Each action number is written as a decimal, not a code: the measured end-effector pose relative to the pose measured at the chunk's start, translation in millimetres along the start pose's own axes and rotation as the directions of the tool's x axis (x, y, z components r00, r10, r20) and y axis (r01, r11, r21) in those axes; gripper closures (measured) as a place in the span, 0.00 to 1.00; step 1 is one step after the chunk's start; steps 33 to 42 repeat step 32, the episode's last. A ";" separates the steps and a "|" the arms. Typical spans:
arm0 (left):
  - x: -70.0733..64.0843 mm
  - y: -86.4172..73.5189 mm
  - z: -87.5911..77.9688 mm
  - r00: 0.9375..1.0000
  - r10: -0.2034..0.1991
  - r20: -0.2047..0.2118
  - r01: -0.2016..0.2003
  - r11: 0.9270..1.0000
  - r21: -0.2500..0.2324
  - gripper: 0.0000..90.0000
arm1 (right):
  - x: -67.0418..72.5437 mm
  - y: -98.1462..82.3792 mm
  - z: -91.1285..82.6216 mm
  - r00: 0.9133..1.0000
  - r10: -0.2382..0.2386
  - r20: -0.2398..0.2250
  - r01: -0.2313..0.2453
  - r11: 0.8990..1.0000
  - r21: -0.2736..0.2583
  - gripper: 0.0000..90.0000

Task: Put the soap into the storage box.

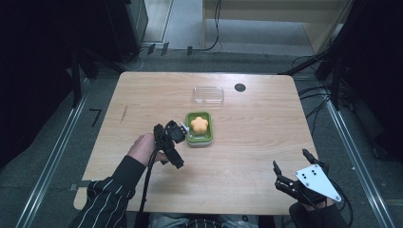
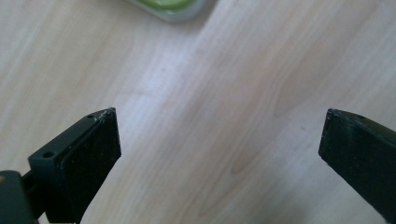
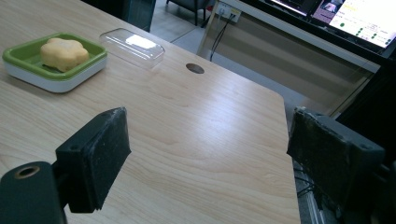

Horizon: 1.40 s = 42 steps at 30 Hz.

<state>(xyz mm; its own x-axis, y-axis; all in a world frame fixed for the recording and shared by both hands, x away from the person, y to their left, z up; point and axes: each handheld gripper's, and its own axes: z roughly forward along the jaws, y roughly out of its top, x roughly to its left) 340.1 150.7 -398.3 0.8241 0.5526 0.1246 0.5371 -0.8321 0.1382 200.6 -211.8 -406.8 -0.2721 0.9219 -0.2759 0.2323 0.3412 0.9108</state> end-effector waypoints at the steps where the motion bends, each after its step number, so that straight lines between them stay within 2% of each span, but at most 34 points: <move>1: -1.7 -2.0 1.1 1.000 0.004 0.002 -0.004 1.000 0.005 0.00 | 0.1 0.0 -0.1 1.000 0.000 0.000 0.000 1.000 0.001 0.15; 9: -22.2 -20.9 10.1 1.000 0.006 0.018 -0.006 0.999 0.036 0.00 | 0.3 -0.1 -0.3 1.000 0.002 0.000 -0.002 1.000 -0.001 0.15; 13: -29.3 -37.1 15.0 0.999 -0.023 0.038 0.021 0.999 0.043 0.00 | 0.2 -0.2 -0.6 1.000 0.001 0.001 -0.001 1.000 -0.002 0.15; 16: -33.9 -49.7 21.5 0.999 -0.035 0.041 0.032 0.997 0.068 0.00 | 0.0 -0.2 -0.9 1.000 0.003 0.000 -0.003 1.000 -0.002 0.15; 18: -36.2 -59.1 25.8 0.997 -0.068 0.047 0.065 0.996 0.065 0.00 | 0.2 -0.2 -0.7 1.000 0.002 0.001 -0.002 1.000 -0.002 0.15; 23: -41.6 -72.0 28.5 0.995 -0.088 0.041 0.086 0.995 0.056 0.00 | 0.3 -0.1 -0.7 1.000 0.004 0.001 -0.004 1.000 -0.003 0.15; 25: -43.2 -77.0 26.7 0.996 -0.078 0.030 0.077 0.996 0.043 0.00 | 0.1 -0.1 -0.4 1.000 0.002 -0.002 -0.002 1.000 -0.002 0.15; 27: -41.7 -82.3 25.7 0.994 -0.105 0.038 0.104 0.994 0.027 0.00 | 0.1 -0.2 -0.3 1.000 0.000 -0.001 0.000 1.000 -0.003 0.15; 29: -41.9 -87.6 28.4 0.991 -0.125 0.045 0.123 0.992 0.031 0.00 | -0.1 -0.4 -0.7 1.000 0.002 -0.001 -0.002 1.000 -0.001 0.15; 32: -42.9 -93.1 36.1 0.991 -0.124 0.050 0.121 0.990 0.067 0.00 | -0.3 -0.4 -0.6 1.000 0.004 0.001 -0.004 1.000 -0.002 0.15; 42: -42.9 -93.1 36.1 0.991 -0.124 0.050 0.121 0.990 0.067 0.00 | -0.3 -0.4 -0.6 1.000 0.004 0.001 -0.004 1.000 -0.002 0.15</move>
